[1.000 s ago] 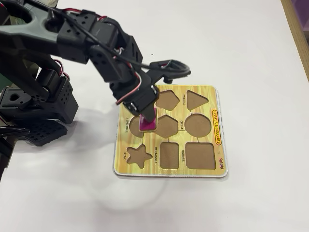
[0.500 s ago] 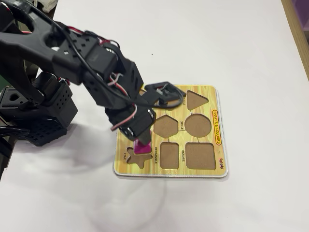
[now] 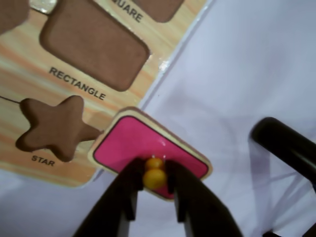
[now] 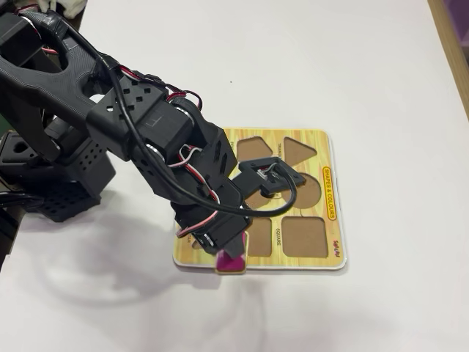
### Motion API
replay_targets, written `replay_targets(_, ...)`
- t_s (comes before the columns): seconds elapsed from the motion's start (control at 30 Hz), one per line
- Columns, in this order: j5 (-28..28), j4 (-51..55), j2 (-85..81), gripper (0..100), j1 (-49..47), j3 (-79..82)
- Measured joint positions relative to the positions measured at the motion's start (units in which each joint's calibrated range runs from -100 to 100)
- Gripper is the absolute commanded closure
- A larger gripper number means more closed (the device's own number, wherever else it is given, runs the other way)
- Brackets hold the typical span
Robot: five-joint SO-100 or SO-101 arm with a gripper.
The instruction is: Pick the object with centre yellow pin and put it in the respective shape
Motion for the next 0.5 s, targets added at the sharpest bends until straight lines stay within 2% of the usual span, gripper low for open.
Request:
replay_targets(0.37,-0.3,0.0,3.1,99,1.6,-4.5)
replay_targets(0.5,-2.8,0.0,3.1,99,0.4,-0.4)
